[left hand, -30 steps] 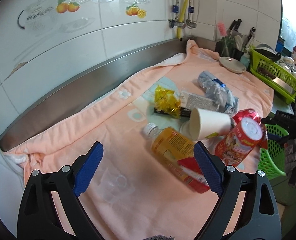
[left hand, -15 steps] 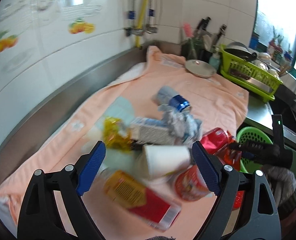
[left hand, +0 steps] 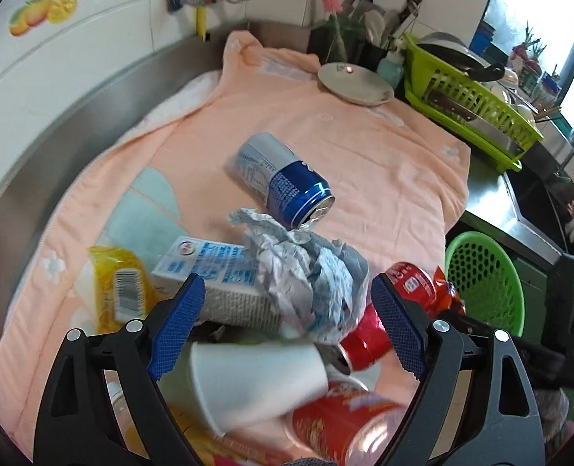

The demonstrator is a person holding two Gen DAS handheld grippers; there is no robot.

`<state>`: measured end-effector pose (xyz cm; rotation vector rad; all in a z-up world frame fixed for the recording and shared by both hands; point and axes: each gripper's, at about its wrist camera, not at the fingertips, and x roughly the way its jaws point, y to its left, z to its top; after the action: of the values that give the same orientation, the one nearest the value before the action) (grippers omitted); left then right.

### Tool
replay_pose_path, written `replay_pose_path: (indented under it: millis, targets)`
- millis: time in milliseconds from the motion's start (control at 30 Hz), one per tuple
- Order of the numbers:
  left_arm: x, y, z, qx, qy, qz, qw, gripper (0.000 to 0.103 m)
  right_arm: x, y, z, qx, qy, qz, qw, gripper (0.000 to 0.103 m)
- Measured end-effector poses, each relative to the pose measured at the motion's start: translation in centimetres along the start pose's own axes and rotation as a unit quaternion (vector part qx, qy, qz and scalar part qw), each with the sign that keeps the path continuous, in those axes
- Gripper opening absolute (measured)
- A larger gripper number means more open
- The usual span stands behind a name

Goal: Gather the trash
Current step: 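Drop the snack wrapper into the green basket with the right gripper while the left gripper carries foil there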

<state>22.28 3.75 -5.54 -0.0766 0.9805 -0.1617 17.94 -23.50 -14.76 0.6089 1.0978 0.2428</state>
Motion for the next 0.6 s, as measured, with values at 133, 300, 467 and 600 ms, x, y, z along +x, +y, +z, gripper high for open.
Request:
replay_pose_path:
  millis: [133,300,467,600]
  targets:
    - [1.6,-0.3,0.2,0.008,0.013,0.006,0.9999,0.085,-0.8,0.1,-0.1,-0.005,-0.008,-0.001,1.000,0.045]
    - [2.7,0.0,0.4,0.005,0.026,-0.016,0.9995,0.057,-1.7,-0.3,0.0,-0.006,-0.014,-0.002,1.000,0.045]
    - [2.6,-0.2,0.1,0.015,0.018,-0.028,0.9993,0.036,-3.0,-0.9,0.2,-0.008,-0.028,-0.011,1.000,0.045]
    - [1.8,-0.2,-0.1,0.016,0.005,-0.030,0.9994,0.030,-4.4,-1.7,0.6,-0.014,-0.045,-0.033,0.998,0.045]
